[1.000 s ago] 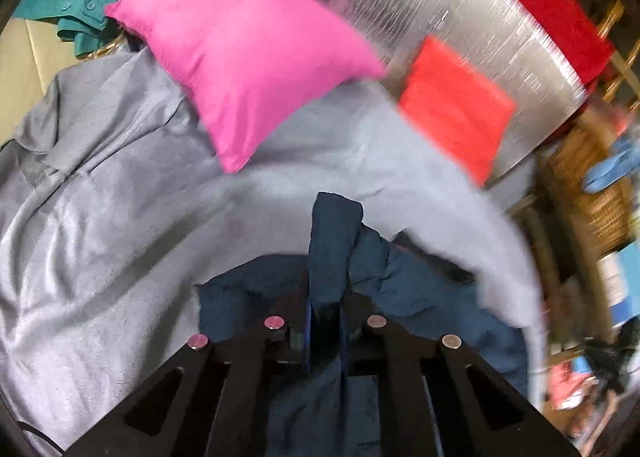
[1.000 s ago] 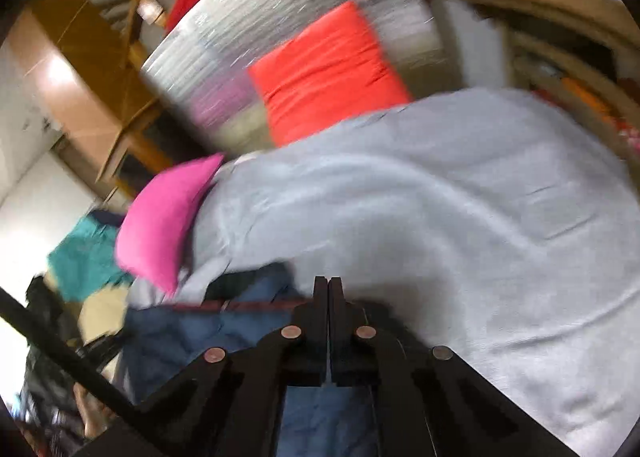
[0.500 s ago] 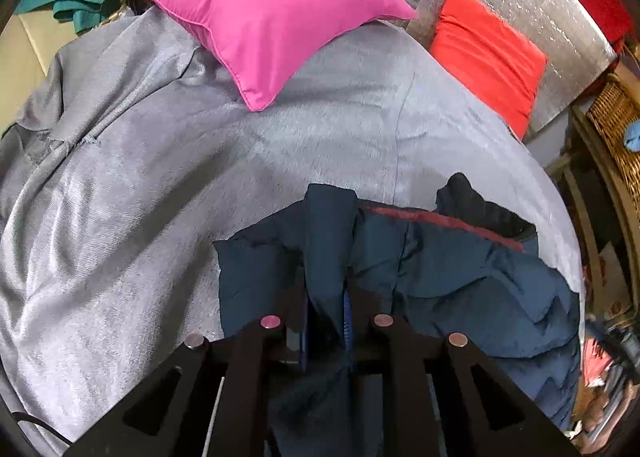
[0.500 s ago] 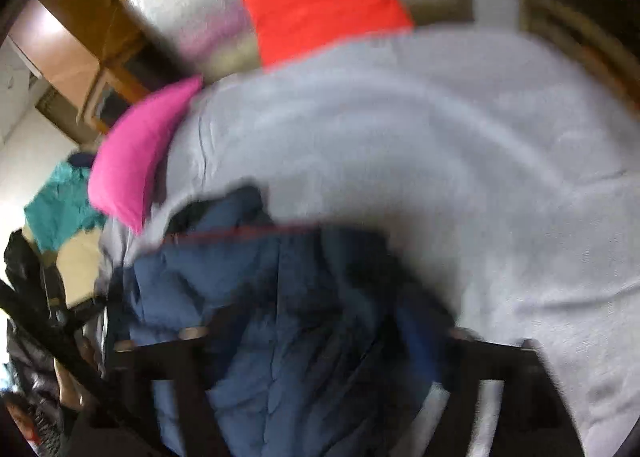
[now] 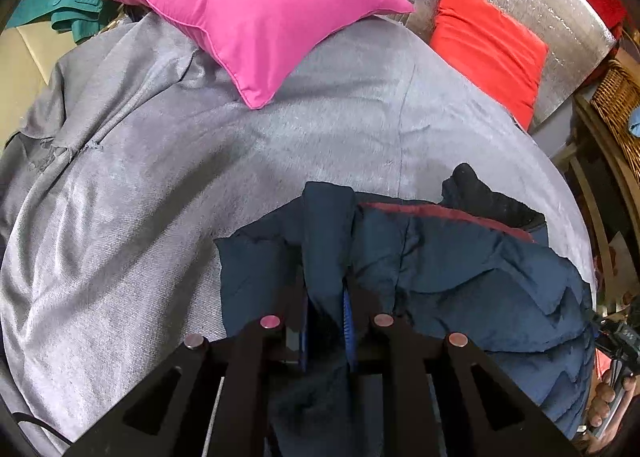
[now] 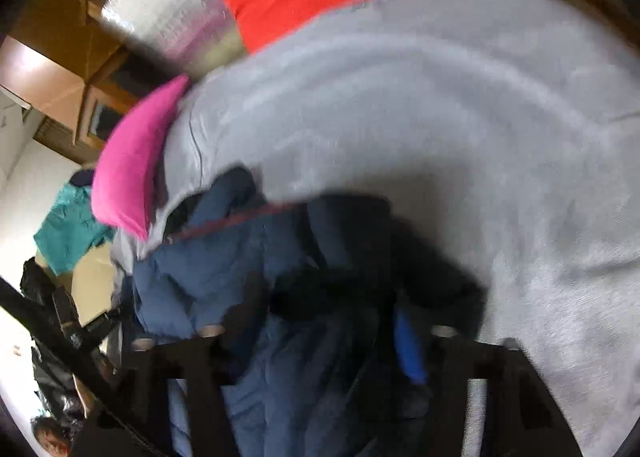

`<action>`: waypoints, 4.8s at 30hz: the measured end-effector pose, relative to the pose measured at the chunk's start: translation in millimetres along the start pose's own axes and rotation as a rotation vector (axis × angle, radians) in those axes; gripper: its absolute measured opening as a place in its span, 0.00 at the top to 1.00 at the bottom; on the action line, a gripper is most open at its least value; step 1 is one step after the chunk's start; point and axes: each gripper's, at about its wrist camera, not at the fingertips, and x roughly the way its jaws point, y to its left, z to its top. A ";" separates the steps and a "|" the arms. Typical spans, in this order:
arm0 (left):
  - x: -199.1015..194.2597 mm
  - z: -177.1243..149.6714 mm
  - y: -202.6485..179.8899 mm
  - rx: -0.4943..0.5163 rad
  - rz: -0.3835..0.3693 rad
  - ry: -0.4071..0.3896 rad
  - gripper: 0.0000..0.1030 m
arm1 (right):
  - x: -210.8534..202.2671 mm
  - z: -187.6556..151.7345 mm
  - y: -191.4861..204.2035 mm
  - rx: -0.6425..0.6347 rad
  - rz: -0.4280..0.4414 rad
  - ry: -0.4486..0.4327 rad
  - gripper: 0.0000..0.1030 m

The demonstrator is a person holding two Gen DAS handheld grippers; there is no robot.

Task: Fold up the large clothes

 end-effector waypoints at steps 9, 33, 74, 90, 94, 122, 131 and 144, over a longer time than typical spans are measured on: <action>-35.0 4.1 0.7 -0.018 -0.065 -0.129 0.89 | -43.8 -5.8 39.2 -0.122 -0.054 -0.136 0.89; 13.8 16.5 12.6 -0.131 0.014 -0.079 0.46 | -20.1 19.5 19.1 -0.037 -0.184 -0.211 0.34; -94.3 -137.7 40.3 -0.201 0.065 -0.105 0.36 | -77.6 -162.9 8.7 0.100 -0.087 -0.150 0.17; -70.9 -177.5 28.7 -0.265 0.001 -0.074 0.32 | -72.1 -195.3 -9.1 0.198 -0.055 -0.179 0.12; -57.7 -173.5 46.8 -0.382 -0.111 -0.016 0.32 | -65.6 -190.4 -22.1 0.280 0.022 -0.199 0.16; -28.8 -172.5 62.0 -0.622 -0.391 0.109 0.46 | -65.4 -188.9 -57.1 0.440 0.328 -0.192 0.08; -29.8 -167.7 50.7 -0.554 -0.291 0.083 0.33 | -60.8 -183.1 -31.5 0.300 0.070 -0.170 0.08; -54.4 -158.5 13.4 -0.340 -0.185 -0.029 0.77 | -59.7 -183.2 -3.3 0.120 -0.019 -0.139 0.82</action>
